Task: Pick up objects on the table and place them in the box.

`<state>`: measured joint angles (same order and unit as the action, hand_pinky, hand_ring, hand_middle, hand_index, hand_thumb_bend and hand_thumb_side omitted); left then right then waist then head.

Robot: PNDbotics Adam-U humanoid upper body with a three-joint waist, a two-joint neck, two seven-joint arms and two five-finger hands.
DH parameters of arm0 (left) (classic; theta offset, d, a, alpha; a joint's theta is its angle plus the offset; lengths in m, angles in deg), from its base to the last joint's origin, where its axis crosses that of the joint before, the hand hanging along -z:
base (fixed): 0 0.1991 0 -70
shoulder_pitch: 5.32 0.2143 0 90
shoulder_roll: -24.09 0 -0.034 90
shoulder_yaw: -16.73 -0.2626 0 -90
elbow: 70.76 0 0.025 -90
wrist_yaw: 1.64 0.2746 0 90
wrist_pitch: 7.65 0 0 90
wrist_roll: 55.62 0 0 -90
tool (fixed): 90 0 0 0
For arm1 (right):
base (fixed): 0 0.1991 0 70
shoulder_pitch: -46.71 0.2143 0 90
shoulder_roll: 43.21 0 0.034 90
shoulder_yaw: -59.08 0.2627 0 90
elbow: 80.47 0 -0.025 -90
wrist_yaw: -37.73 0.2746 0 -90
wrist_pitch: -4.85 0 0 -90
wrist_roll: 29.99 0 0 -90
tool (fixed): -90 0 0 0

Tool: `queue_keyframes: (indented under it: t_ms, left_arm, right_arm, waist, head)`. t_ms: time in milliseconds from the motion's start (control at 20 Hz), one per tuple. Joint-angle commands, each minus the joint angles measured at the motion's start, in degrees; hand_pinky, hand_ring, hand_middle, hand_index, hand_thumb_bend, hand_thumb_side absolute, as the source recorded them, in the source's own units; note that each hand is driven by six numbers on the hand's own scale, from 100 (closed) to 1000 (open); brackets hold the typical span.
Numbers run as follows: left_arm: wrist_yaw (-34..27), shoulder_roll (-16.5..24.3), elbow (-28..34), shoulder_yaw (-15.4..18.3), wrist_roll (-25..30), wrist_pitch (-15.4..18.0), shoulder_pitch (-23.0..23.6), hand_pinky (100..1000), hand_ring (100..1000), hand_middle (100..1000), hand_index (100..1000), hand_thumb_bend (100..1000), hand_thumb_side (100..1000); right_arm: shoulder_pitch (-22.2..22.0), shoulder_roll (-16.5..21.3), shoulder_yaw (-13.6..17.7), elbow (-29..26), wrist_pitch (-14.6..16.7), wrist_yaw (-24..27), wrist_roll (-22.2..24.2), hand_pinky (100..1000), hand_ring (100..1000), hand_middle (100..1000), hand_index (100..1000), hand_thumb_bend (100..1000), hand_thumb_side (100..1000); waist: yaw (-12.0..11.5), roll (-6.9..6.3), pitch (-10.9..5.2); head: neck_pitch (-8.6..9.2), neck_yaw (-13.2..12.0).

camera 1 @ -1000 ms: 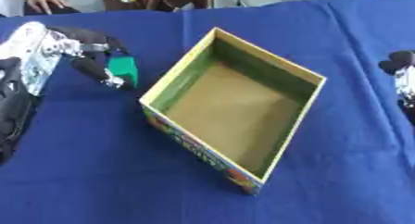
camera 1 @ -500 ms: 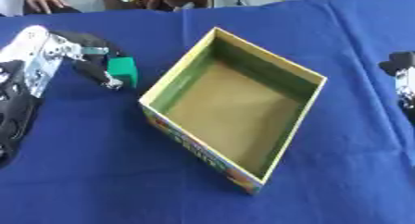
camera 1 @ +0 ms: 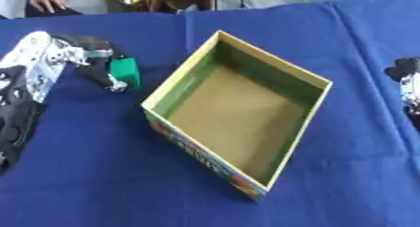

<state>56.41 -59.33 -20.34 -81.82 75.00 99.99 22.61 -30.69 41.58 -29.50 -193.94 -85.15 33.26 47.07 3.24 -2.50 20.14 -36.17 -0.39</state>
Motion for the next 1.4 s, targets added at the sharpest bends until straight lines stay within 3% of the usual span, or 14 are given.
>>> queue_keyframes:
  t_ms: [50,250,450,600,1000,1400]
  left_arm:
    - [0.5,0.5,0.5,0.1,-1.1,0.0,-0.7,431,649,691,817,321,650]
    - [1.1,0.7,0.8,0.5,-4.2,-0.9,-0.8,312,545,572,724,101,616]
    - [1.5,0.7,1.1,0.7,-8.4,-2.3,-1.0,250,510,529,685,100,635]
    - [1.3,0.9,1.6,0.5,-10.9,-2.9,-1.2,243,532,547,684,100,662]
    - [0.7,1.6,3.9,0.1,-12.9,-3.6,-1.6,230,524,545,677,100,641]
    - [-2.9,2.3,9.0,-0.4,-12.5,-3.7,-2.2,151,483,509,641,100,529]
  right_arm:
    - [0.5,0.4,0.4,-1.1,0.0,-0.3,-0.1,783,682,505,638,100,489]
    - [0.4,0.4,0.4,-1.1,0.0,-0.2,-0.1,783,681,504,638,100,489]
    - [0.3,0.4,0.3,-1.1,-0.1,-0.2,0.1,784,681,504,638,100,490]
    - [0.2,0.4,0.3,-1.1,-0.2,-0.2,0.2,784,681,504,638,100,490]
    - [-0.2,0.7,0.3,-1.1,-0.3,-0.1,0.3,784,682,504,639,100,494]
    - [-0.6,1.3,0.5,-1.1,-0.3,0.1,-0.1,784,682,506,640,100,497]
  waist:
    - [0.1,0.20,-0.97]
    - [0.0,0.22,-1.07]
    - [0.0,0.19,-1.29]
    - [-0.1,0.16,-1.56]
    - [-0.4,0.11,-2.41]
    - [-0.9,0.02,-3.61]
  head:
    - [0.30,0.0]
    - [0.25,0.0]
    - [0.30,0.1]
    - [0.22,0.1]
    - [-0.20,0.3]
    - [-1.32,0.9]
